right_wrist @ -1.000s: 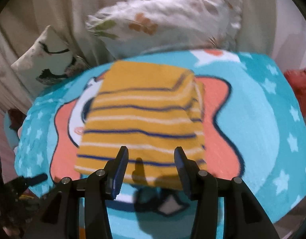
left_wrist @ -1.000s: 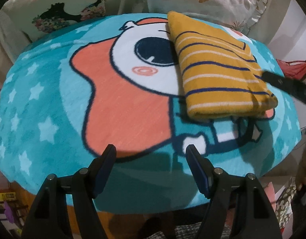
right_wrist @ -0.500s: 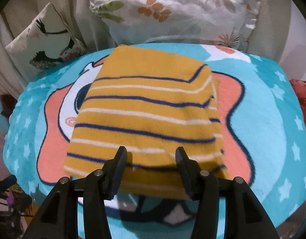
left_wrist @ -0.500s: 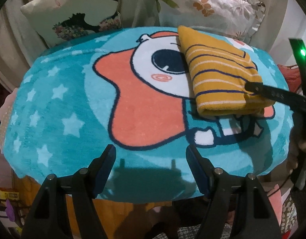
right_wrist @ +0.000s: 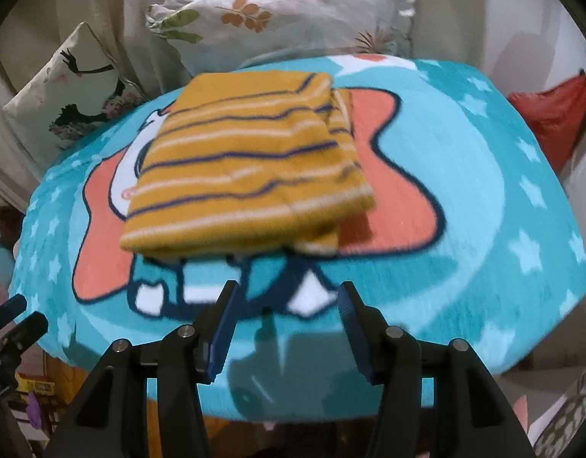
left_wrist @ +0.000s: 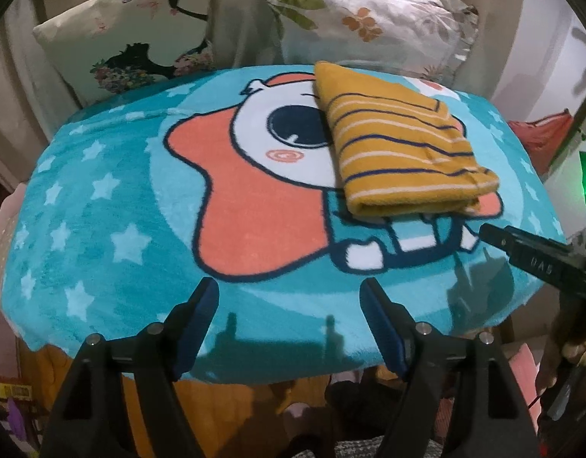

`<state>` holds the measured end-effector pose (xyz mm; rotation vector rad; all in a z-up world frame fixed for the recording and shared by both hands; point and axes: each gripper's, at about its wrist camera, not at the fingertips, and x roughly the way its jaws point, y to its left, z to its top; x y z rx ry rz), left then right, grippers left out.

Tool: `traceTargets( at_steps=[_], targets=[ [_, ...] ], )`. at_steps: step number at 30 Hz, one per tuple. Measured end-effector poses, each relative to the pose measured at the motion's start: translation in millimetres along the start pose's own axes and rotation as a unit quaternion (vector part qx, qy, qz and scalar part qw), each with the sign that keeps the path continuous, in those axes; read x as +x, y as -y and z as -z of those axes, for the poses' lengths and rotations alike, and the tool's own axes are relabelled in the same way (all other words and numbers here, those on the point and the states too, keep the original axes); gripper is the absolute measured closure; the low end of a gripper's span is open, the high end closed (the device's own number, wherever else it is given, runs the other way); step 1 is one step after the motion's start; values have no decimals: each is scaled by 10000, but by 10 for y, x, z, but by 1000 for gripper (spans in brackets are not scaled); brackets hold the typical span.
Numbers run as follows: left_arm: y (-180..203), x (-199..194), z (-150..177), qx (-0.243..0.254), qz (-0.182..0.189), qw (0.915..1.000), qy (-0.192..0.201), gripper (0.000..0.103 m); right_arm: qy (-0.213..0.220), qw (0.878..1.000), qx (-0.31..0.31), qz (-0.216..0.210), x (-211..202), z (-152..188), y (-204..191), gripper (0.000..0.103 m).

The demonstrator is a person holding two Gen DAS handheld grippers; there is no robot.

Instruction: Fold small clothes

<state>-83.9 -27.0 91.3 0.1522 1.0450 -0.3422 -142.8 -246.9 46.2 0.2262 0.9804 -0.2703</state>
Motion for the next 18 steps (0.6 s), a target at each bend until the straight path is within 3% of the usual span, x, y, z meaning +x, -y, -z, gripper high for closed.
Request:
traceTargets(
  at_steps=[12,18],
  targets=[
    [71,-21,143,1,217,9997,-98,24,7,9992,356,177,-221,388,199,46],
    [-13,134,97,-231,345,9987,-306,24,130,9994,219,224,-238,234,157,46]
  ],
)
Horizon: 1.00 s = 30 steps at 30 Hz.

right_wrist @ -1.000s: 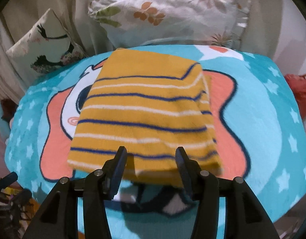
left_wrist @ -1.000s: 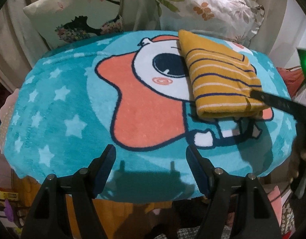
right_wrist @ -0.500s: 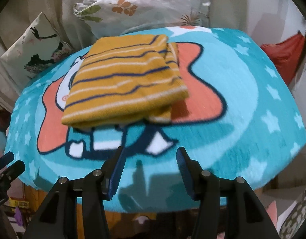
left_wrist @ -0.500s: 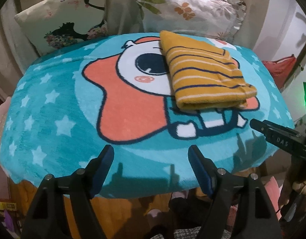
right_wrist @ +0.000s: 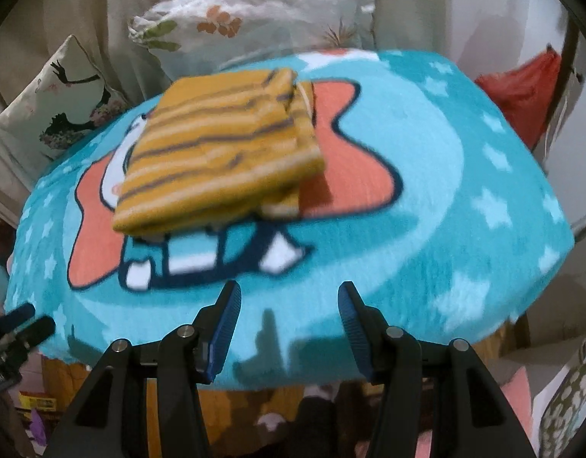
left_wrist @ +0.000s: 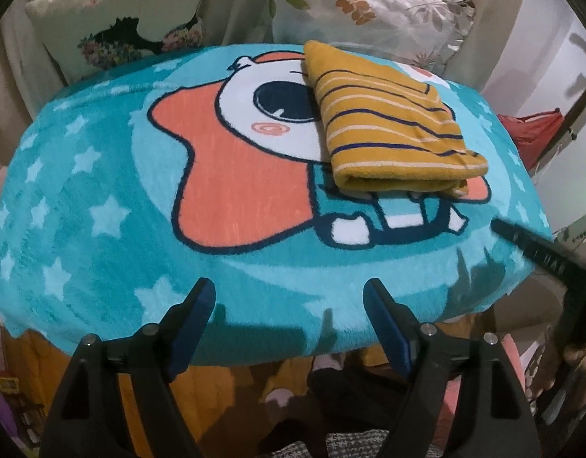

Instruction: Fold small clothes

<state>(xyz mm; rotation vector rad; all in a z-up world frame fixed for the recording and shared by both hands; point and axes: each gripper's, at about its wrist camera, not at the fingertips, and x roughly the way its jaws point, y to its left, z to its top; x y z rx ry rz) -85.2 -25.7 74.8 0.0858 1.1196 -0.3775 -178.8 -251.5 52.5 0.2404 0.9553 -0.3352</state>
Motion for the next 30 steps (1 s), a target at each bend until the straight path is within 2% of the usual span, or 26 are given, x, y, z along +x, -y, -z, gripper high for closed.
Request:
traceTargets(
  at_steps=[5,7,10,13,16,17,19,21,26,28,30],
  targets=[
    [-4,180,-304,-156,-44,9998,-68,24,448,9984,-310,-154,7,-585,-83,46],
    [23,259,-474,-189,-112,9997,-68,24,532,9975,-400,-243,93,-846,-102,50],
    [134,399,-732,-159,-192,9997,-74,24,419,9975,-467,-315,396,-1219,-95,52],
    [258,571,-970,-100,-250,9996,-115,24,118,9980,-483,-402,812,-1527,-95,54],
    [340,786,-1146,-119,-276,9994,-194,24,-204,9976,-619,-243,1231,-1723,-54,54],
    [357,863,-1178,-142,-282,9992,-256,24,-337,9970,-659,-219,1335,-1758,-33,51],
    [364,1035,-1210,-255,-274,9982,-463,24,-594,9950,-725,-343,1476,-1850,18,48],
    [360,1130,-1204,-342,-213,9974,-593,24,-576,9945,-785,-381,1403,-1916,30,48],
    [379,1218,-1207,-366,-215,9964,-728,24,-165,9942,-815,-686,1187,-2190,-68,48],
    [371,1167,-1224,-399,-175,9963,-738,24,-265,9926,-982,-661,1338,-2247,-173,48],
    [316,1039,-1269,-552,-52,9970,-547,24,-601,9904,-1129,-530,1578,-2217,-209,48]
  ],
)
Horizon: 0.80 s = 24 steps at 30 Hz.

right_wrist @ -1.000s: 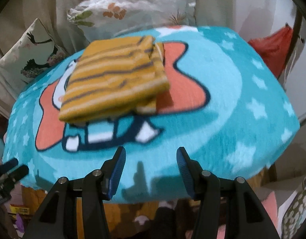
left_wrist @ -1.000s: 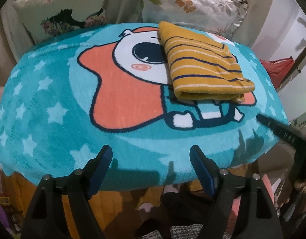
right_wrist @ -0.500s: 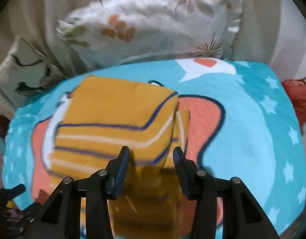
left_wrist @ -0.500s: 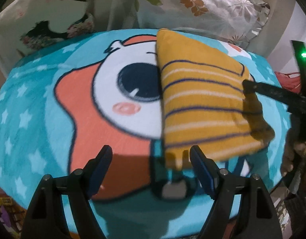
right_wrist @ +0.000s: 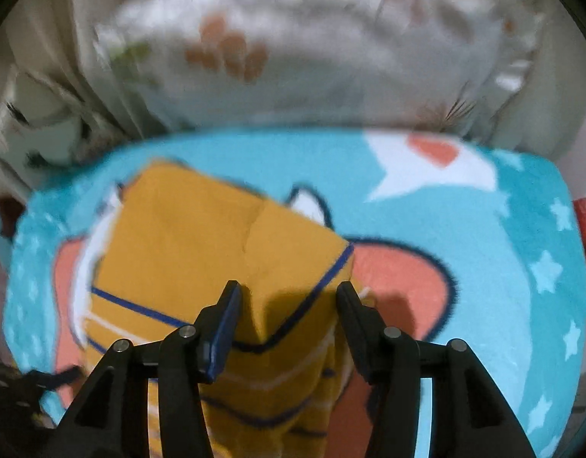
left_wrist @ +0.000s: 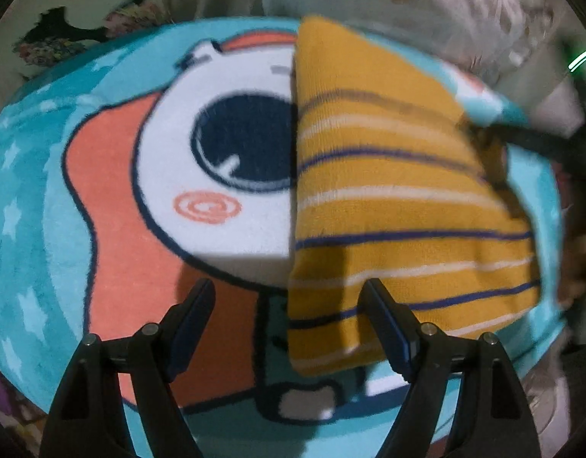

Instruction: Fold small clothes

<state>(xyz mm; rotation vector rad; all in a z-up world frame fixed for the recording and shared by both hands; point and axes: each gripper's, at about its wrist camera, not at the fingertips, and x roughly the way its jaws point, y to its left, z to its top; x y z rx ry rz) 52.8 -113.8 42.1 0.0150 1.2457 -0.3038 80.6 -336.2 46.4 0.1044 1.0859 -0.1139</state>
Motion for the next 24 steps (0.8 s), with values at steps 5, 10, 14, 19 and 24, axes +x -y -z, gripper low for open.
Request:
traceTargets(
  at_steps=[5,10,14,19,24],
  targets=[
    [7,-307,-275,-137,-5,9978,648,24,-82,9990,351,-283,48,-62,157,47],
    [266,97,-676,219,-409,9982,376,24,501,9978,359,-252,-257,-177,135,47],
    [333,359,-775,344,-456,9984,18,23,506,9980,149,-353,-321,-91,66,47],
    [276,107,-999,-49,-263,9984,489,23,357,9987,24,-375,-374,166,42,47],
    [230,414,-1207,-155,-364,9991,123,23,654,9961,55,-589,-572,534,-70,47]
  ],
)
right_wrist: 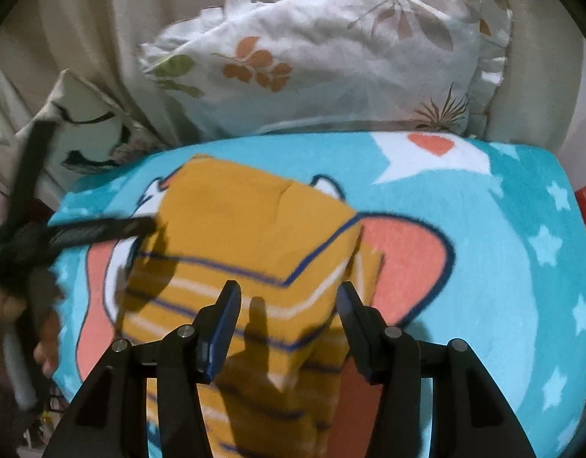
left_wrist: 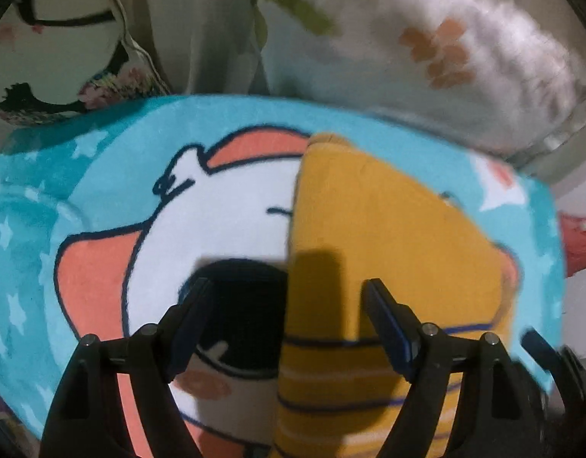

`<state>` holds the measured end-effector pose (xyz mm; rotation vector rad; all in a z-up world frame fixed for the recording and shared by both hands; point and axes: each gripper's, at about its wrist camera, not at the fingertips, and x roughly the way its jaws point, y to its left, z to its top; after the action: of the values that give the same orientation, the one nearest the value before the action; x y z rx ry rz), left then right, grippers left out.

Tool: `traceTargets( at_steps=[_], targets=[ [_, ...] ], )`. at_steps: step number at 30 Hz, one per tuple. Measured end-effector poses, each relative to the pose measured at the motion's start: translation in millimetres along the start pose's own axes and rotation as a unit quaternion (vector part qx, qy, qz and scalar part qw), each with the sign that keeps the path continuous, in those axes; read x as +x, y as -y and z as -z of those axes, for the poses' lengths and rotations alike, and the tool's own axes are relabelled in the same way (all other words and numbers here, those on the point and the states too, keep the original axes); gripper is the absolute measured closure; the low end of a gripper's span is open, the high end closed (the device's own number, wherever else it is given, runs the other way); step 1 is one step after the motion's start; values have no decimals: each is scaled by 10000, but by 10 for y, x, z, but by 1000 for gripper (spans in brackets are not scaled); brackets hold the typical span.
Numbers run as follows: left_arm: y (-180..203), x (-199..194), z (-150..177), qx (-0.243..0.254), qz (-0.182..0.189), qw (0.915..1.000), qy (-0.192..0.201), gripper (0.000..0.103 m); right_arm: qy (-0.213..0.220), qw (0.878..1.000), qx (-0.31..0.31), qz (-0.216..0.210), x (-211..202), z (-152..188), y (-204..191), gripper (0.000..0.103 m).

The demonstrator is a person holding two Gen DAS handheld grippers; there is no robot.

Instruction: Fold small clothes

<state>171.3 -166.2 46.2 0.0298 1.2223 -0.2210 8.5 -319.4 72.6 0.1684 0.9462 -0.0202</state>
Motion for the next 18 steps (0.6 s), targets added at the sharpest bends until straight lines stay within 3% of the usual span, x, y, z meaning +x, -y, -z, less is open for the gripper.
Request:
traceTargets(
  at_steps=[4,7,12,15,16,18],
  targets=[
    [58,81,5,109,50,9999,-57,23,-678,9972,-286,145,383,186,-70,45],
    [25,-108,50,28,169,9998,130,23,-426,9991,15,-63,223,166,-9,45],
    [-65,-357,388,-142,243,9989,365,23,-55,9998,-39,174,-73,291,-88,45],
    [-39,-165,506,26,208,9997,99,23,-449,9987,-95,239,99,507,-126,42],
    [-54,-177,520,6,256,9996,134,23,-750,9967,-135,289,248,556,-130,41],
    [-82,-320,520,15,290,9990,335,23,-751,9968,-4,278,272,585,-92,40]
  ],
)
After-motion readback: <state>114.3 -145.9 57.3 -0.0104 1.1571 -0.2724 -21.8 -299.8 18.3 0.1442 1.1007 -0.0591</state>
